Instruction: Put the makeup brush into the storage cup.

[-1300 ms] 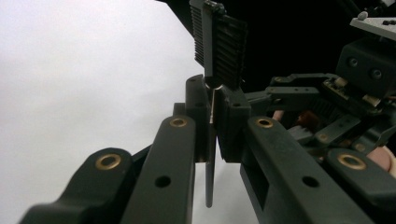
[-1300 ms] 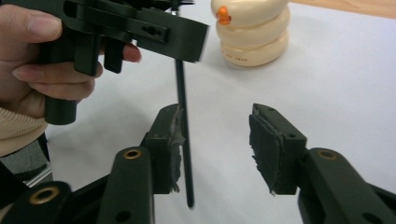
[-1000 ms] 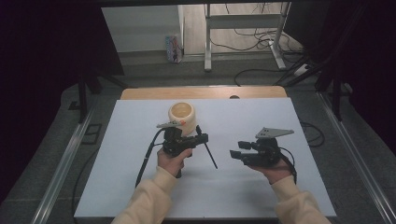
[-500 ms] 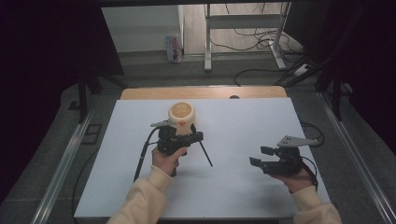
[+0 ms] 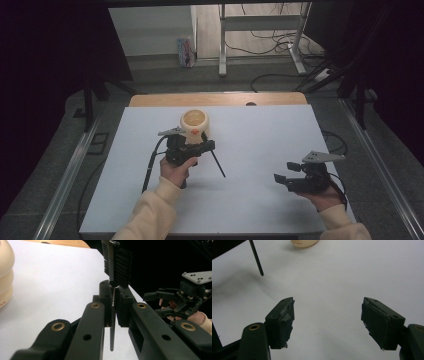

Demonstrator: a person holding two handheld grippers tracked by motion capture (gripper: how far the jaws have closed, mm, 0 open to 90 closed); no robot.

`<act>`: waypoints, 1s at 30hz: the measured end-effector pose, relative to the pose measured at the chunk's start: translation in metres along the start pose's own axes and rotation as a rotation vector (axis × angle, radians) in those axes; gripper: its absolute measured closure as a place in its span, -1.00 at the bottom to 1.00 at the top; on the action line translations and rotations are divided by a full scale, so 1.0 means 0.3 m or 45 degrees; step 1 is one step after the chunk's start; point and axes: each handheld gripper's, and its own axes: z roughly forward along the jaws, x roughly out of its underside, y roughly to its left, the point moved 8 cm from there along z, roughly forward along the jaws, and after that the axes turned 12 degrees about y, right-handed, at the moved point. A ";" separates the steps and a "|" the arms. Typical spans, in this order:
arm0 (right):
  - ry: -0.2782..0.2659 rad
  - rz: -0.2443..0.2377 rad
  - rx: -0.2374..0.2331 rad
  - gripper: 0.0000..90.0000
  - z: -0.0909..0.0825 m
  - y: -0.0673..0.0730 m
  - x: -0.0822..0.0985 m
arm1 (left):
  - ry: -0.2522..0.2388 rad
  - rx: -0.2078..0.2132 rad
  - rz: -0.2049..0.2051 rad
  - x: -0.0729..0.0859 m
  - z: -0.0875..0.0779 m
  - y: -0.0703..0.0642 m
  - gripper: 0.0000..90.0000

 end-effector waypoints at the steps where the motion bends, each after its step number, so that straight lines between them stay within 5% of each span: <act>1: 0.005 -0.003 0.004 -0.42 0.001 -0.001 0.003 | -0.003 0.004 -0.006 -0.001 -0.001 0.001 0.90; 19: 0.043 -0.005 0.003 -0.43 0.020 0.002 0.016 | -0.071 0.026 -0.112 -0.034 -0.058 0.073 0.90; 30: 0.055 -0.005 0.014 -0.44 0.025 -0.001 0.019 | -0.068 -0.027 -0.091 -0.046 -0.079 0.091 0.90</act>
